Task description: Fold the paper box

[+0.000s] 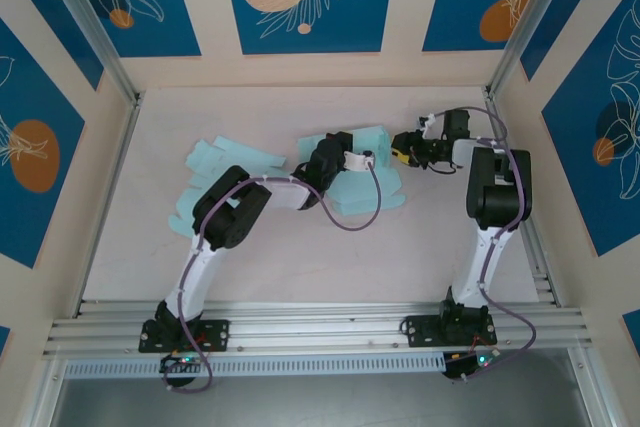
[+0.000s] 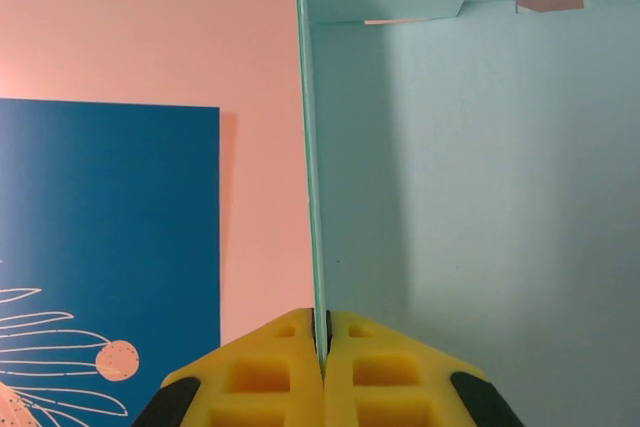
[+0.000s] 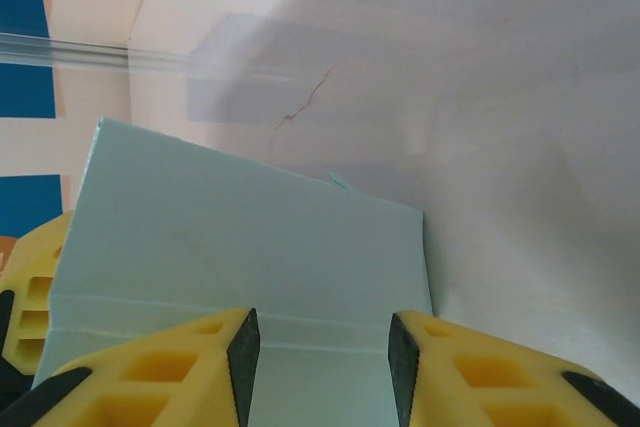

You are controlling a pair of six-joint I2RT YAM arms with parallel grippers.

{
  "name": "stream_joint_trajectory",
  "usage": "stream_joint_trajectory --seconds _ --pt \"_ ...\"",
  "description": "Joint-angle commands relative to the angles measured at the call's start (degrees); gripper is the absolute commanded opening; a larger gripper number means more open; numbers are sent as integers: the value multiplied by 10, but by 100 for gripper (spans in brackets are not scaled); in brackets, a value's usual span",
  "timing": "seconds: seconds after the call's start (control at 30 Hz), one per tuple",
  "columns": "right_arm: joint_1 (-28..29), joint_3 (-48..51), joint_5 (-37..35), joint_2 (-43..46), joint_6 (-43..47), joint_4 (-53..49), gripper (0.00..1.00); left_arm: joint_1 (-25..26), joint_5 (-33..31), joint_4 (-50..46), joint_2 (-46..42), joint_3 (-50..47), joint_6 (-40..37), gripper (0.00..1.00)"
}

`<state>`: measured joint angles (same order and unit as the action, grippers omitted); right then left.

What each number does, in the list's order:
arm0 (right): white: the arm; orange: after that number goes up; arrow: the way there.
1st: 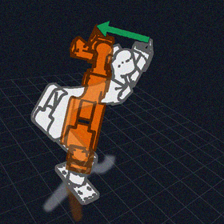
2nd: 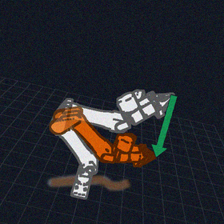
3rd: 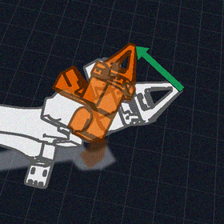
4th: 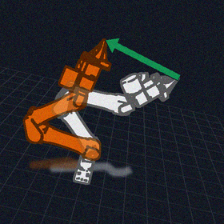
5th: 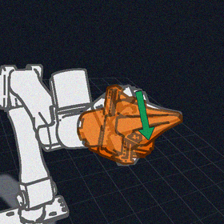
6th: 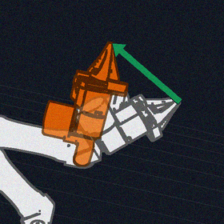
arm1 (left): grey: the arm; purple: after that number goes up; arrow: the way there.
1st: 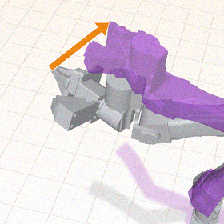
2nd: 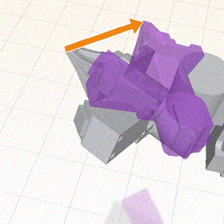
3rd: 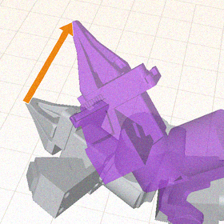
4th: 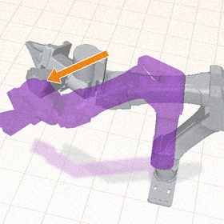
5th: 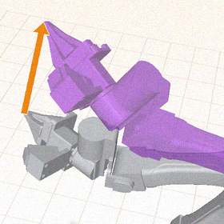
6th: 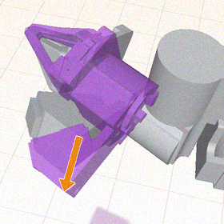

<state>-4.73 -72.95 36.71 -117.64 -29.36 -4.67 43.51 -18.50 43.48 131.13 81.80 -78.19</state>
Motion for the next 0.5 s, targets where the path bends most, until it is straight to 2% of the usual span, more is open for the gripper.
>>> stream_joint_trajectory --seconds 0.0,0.47 --pt "17 12 -10 24 28 -14 44 -2 10 -39 20 1 -8 0" --pt "38 51 -29 50 44 3 47 -3 15 -47 21 2 -6 0"
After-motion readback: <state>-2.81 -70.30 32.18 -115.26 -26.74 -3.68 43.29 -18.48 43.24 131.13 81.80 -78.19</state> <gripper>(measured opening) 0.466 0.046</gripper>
